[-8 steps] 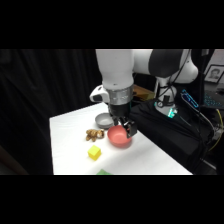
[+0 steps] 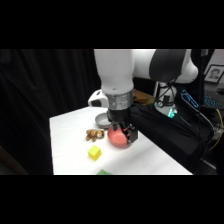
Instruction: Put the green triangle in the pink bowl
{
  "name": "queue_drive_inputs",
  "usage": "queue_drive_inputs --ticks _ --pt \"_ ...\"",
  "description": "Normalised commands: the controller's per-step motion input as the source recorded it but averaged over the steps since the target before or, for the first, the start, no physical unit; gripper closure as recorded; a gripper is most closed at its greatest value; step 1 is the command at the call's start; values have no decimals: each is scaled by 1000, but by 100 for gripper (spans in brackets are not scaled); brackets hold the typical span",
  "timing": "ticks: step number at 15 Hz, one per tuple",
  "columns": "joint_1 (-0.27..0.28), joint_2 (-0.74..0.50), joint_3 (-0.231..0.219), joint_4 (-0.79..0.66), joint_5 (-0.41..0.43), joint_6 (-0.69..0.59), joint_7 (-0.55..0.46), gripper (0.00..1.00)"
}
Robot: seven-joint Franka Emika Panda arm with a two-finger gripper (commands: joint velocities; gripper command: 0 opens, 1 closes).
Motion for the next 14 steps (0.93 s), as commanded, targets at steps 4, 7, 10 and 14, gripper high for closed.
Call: queue_drive_inputs --ticks 4,7,10,14 --pt "-30 274 32 312 69 206 -188 0" --pt "-21 322 -6 346 7 174 -153 0" --pt "-13 294 -23 308 7 188 -124 0" --pt "0 251 -41 216 -11 212 -98 0"
